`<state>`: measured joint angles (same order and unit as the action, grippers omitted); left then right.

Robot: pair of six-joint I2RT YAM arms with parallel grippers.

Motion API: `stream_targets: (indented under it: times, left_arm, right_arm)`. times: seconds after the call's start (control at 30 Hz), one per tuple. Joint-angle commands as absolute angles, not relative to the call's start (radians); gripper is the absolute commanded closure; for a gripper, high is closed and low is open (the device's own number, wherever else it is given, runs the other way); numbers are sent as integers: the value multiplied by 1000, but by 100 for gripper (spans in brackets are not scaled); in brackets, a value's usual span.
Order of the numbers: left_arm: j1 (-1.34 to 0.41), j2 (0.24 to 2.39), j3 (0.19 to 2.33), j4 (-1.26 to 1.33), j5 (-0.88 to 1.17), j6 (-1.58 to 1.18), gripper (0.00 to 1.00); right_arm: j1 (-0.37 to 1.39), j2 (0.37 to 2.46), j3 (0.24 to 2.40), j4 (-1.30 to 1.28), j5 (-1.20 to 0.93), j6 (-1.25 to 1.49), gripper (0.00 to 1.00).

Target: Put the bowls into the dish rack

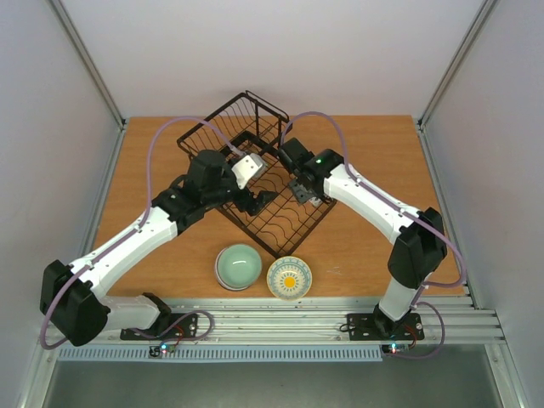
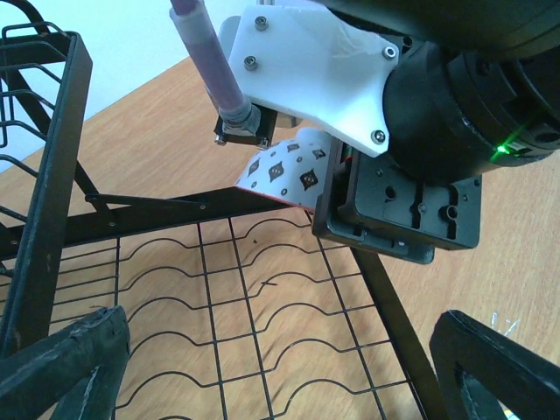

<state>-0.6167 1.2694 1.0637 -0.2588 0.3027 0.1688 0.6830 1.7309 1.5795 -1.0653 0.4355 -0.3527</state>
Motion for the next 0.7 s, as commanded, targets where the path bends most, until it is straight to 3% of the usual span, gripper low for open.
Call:
stream_targets:
  times: [0.0,0.67]
  left_arm:
    - [-612,1251,1050,-222,297,187,6]
    - [-607,1258,1029,-194,284,189,5]
  right_arm:
    - [667,1759,1605,-1054,535,-439,99]
    - [646,1942,1535,-938,500,-469,99]
